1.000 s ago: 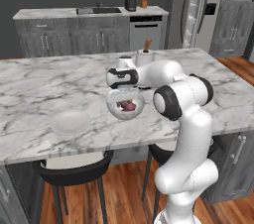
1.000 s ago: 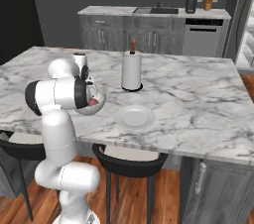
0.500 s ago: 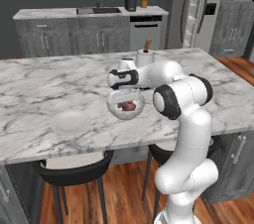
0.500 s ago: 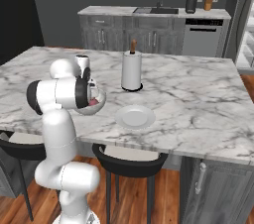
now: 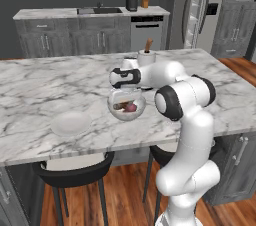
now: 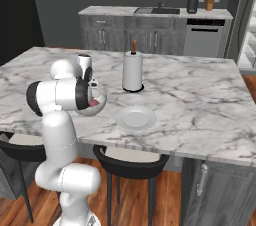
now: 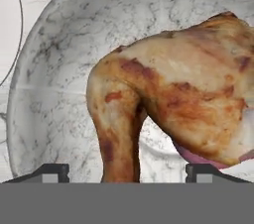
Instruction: Pick the chicken drumstick and onion from their plates and place them in the bowl. Then put the bowl in the fridge.
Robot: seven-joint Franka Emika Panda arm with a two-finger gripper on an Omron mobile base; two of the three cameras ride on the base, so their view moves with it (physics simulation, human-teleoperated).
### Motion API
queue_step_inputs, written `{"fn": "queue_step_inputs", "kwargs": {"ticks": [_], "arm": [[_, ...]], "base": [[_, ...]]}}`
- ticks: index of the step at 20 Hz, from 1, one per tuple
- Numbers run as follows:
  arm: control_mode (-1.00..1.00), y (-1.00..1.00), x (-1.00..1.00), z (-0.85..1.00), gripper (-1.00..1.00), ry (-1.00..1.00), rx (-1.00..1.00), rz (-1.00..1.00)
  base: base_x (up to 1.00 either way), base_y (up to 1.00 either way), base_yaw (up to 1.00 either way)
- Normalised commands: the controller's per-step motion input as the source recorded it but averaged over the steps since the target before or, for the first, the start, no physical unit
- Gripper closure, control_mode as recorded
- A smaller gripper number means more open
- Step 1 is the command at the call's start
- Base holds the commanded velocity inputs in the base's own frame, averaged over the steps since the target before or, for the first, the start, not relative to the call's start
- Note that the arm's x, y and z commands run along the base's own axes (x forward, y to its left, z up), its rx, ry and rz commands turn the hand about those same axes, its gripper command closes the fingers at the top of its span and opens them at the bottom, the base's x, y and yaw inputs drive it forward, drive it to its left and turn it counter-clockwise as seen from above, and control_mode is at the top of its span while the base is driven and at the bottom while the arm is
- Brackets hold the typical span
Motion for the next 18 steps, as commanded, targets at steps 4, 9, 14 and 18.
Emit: {"fn": "queue_step_inputs", "kwargs": {"ticks": [4,9,14,18], "arm": [[-1.00,0.00,-0.18,0.31,-1.00,-0.01,0.01,0.01],[-1.00,0.00,-0.34,0.47,-1.00,-0.03,0.02,0.09],[-1.00,0.03,-0.55,0.12,-1.00,-0.01,0.00,0.17],[-1.00,0.06,-0.40,-0.01,-1.00,0.00,0.00,0.21]], "base": [[0.00,0.00,0.00],[0.00,0.00,0.00],[0.00,0.00,0.00],[0.00,0.00,0.00]]}}
